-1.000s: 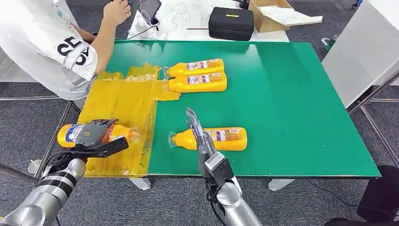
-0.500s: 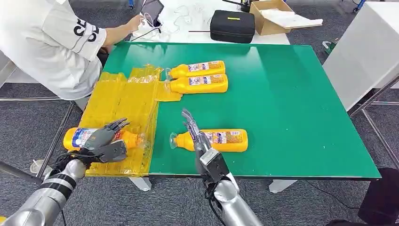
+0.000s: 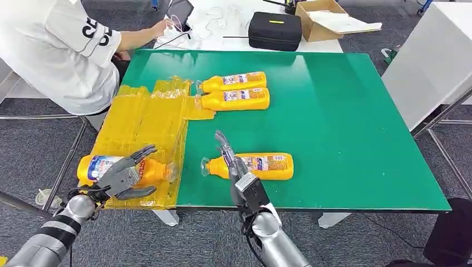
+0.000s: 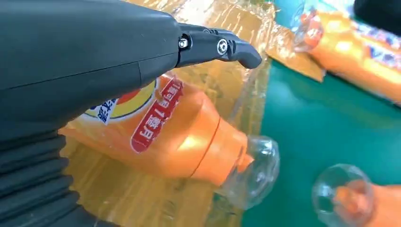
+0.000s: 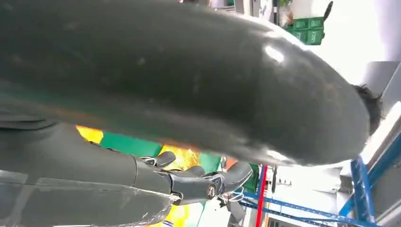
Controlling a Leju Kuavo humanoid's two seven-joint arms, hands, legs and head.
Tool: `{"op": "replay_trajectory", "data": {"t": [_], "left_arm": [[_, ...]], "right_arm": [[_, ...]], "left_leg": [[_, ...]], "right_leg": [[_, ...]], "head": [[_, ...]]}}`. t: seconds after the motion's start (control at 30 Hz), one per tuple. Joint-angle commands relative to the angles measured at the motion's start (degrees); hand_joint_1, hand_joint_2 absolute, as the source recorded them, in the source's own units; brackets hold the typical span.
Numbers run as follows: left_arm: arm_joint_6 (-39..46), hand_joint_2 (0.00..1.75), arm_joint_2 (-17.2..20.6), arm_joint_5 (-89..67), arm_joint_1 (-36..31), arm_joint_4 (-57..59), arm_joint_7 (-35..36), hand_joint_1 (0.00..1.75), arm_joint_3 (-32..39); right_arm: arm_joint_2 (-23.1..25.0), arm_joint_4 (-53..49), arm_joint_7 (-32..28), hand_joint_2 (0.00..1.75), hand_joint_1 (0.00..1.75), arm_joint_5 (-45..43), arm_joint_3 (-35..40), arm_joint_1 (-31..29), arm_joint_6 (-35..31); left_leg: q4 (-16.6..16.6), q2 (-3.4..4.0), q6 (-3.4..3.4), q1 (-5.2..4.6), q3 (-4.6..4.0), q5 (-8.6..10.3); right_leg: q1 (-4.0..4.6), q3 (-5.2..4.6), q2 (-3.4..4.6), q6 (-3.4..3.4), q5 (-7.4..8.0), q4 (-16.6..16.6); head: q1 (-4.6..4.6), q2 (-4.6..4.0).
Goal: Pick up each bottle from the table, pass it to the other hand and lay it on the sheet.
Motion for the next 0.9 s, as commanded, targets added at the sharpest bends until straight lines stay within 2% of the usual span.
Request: {"op": "replay_trajectory", "data": {"t": [0.03,0.07,0.13,0.17,0.23,0.27,0.33,0.37,0.4,0.43,0.47,0.57,0.63,0.7,0.9], "left_arm": [[19.96,1.75,-16.76,5.25,3.38,-7.52,0.48,0.00,18.14],[25.81,1.75,-19.15,5.28,4.25,-12.37,0.48,0.00,22.15],[25.75,1.75,-20.50,8.87,4.90,-16.86,0.48,0.00,24.99],[30.88,1.75,-20.74,10.52,6.32,-21.93,0.48,0.00,25.84],[32.52,1.75,-20.71,13.02,7.38,-26.11,0.48,0.00,26.49],[36.42,1.75,-20.87,13.48,8.28,-29.67,0.48,0.00,26.81],[37.18,1.75,-21.22,15.26,8.79,-32.29,0.48,0.00,27.36],[38.80,1.75,-21.93,16.52,10.02,-35.75,0.48,0.00,28.95],[38.33,1.75,-22.08,17.68,10.56,-37.00,0.48,0.00,29.42],[38.33,1.75,-22.08,17.68,10.56,-37.00,0.48,0.00,29.42],[37.01,1.75,-22.81,18.91,11.04,-36.88,0.48,0.00,31.18],[35.59,1.75,-22.82,17.86,11.75,-35.92,0.48,0.00,31.46],[35.27,1.75,-22.71,17.65,11.80,-35.52,0.48,0.00,31.31],[33.58,1.75,-22.70,17.16,11.88,-32.84,0.48,0.00,30.97],[32.51,1.75,-23.02,17.22,11.72,-30.29,0.48,0.00,30.51]], "right_arm": [[-2.14,-0.76,3.69,1.75,0.00,7.65,-0.09,0.19,-6.40],[-3.48,-1.01,5.73,1.75,0.00,12.13,0.79,-0.18,-8.59],[-4.76,-1.13,7.51,1.75,0.00,14.26,0.69,-0.61,-9.11],[-5.94,-1.17,9.88,1.75,0.00,18.42,0.96,-1.19,-10.68],[-7.45,-1.03,11.68,1.75,0.00,21.42,1.04,-1.96,-11.12],[-8.38,-1.15,12.96,1.75,0.00,23.58,1.20,-2.28,-11.75],[-9.43,-0.87,15.31,1.75,0.00,26.13,1.70,-2.71,-12.02],[-12.22,-1.10,18.87,1.75,0.00,30.24,2.12,-3.28,-11.15],[-13.61,-1.03,20.09,1.75,0.00,30.69,2.03,-3.49,-9.62],[-13.61,-1.03,20.09,1.75,0.00,30.69,2.03,-3.49,-9.62],[-16.99,-0.62,22.77,1.75,0.00,33.39,2.78,-4.36,-7.25],[-21.33,-1.12,25.26,1.75,0.00,33.70,2.65,-4.99,-3.50],[-21.99,-1.23,25.35,1.75,0.00,33.63,2.30,-5.11,-3.35],[-24.64,-1.25,26.29,1.75,0.00,33.74,1.68,-6.46,-1.67],[-25.10,0.21,27.31,1.75,0.00,33.98,2.03,-8.94,0.48]], "left_leg": [[-0.04,-0.12,0.11,-0.06,0.06,-0.01],[0.01,-0.20,0.10,-0.03,-0.18,0.03],[0.07,-0.14,0.09,-0.02,-0.34,0.02],[0.14,-0.23,0.17,-0.01,-0.34,-0.03],[0.11,-0.03,0.14,-0.01,-0.29,-0.08],[0.10,0.12,0.10,-0.03,-0.33,-0.05],[0.09,0.17,0.09,-0.03,-0.34,-0.07],[0.09,0.16,0.09,-0.01,-0.36,-0.06],[0.10,0.17,0.09,0.00,-0.34,-0.07],[0.12,0.26,0.10,0.02,-0.28,-0.12],[0.06,0.18,0.13,-0.03,-0.27,-0.10],[0.05,0.13,0.12,-0.02,-0.39,-0.05],[0.04,0.09,0.14,-0.05,-0.37,-0.05],[0.05,0.14,0.12,-0.05,-0.41,-0.06],[0.04,0.17,0.10,-0.11,-0.42,-0.05]], "right_leg": [[-0.02,0.10,-0.23,-0.04,-0.05,-0.07],[0.00,-0.06,-0.29,-0.01,-0.03,-0.05],[0.01,-0.27,-0.23,0.00,0.00,-0.01],[0.04,-0.17,-0.37,0.01,-0.04,-0.02],[0.03,-0.20,-0.20,-0.01,-0.03,-0.02],[0.01,-0.32,-0.04,0.00,0.05,-0.01],[0.01,-0.34,0.01,0.01,0.05,-0.02],[0.03,-0.35,0.01,0.00,0.06,-0.02],[0.05,-0.34,0.02,0.00,0.06,-0.02],[0.08,-0.31,0.07,-0.02,0.04,-0.02],[0.02,-0.30,0.00,0.01,0.03,-0.05],[0.01,-0.36,0.01,0.02,0.05,-0.05],[-0.02,-0.32,-0.03,0.03,0.04,-0.05],[-0.02,-0.36,0.04,0.02,0.06,-0.03],[-0.09,-0.40,0.07,0.02,0.08,-0.03]], "head": [[-0.04,0.00],[0.00,0.00],[-0.02,0.00],[0.02,0.00],[-0.02,0.00],[-0.02,0.00],[0.00,0.00],[0.00,0.00],[-0.04,0.00],[-0.04,0.00],[-0.04,0.00],[-0.04,0.00],[-0.02,0.00],[-0.02,0.00],[-0.02,0.00]]}}
